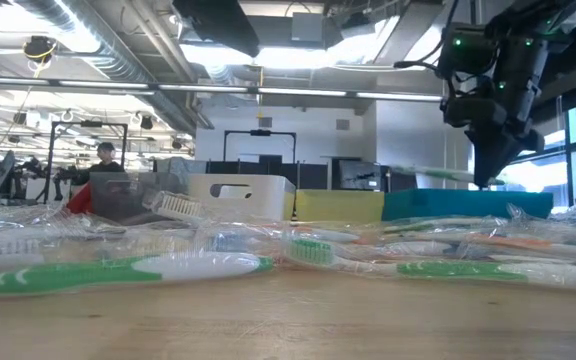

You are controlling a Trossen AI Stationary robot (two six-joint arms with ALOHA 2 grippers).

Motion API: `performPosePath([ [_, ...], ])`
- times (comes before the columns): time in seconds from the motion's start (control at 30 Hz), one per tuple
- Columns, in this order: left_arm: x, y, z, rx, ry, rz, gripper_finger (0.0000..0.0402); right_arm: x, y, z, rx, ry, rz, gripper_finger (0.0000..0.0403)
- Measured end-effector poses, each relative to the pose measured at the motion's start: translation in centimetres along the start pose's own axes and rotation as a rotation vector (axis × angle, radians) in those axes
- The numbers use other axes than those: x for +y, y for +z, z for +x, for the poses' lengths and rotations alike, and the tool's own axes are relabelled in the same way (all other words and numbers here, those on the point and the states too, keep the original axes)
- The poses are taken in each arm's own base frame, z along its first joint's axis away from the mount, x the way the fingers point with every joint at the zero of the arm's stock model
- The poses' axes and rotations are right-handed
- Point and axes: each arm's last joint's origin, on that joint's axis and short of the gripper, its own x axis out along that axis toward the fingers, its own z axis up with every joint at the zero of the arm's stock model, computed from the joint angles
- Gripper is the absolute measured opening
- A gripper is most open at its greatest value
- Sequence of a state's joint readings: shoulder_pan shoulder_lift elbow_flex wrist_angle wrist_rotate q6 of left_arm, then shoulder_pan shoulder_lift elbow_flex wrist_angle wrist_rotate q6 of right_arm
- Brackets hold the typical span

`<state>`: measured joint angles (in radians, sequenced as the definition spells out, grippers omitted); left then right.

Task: Pick & Place Toothbrushes
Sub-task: Put the green toothbrush into the blue bin, then put the blue toothbrush into the yellow bin

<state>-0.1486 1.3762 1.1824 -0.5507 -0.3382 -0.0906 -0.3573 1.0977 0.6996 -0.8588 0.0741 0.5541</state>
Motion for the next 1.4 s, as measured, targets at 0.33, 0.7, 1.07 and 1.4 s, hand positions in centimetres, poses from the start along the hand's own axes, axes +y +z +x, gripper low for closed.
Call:
performPosePath([
  [0.33, 0.0, 0.0, 0.0, 0.000, 0.000, -0.001, 0.0143, 0.0, -0.2, 0.9, 0.003, 0.013, -0.009, 0.0019],
  [0.7, 0.0, 0.0, 0.0, -0.001, 0.000, -0.001, 0.0143, 0.7, 0.4, 3.9, 0.069, 0.007, -0.021, 0.0019],
  [1.07, 0.0, 0.0, 0.0, -0.001, 0.000, -0.001, 0.0143, 1.0, 0.5, 5.9, 0.133, -0.032, -0.044, 0.0049],
  [1.4, 0.0, 0.0, 0.0, -0.001, 0.000, -0.005, 0.0143, 1.2, 0.8, 6.0, 0.104, -0.017, -0.048, 0.0112],
])
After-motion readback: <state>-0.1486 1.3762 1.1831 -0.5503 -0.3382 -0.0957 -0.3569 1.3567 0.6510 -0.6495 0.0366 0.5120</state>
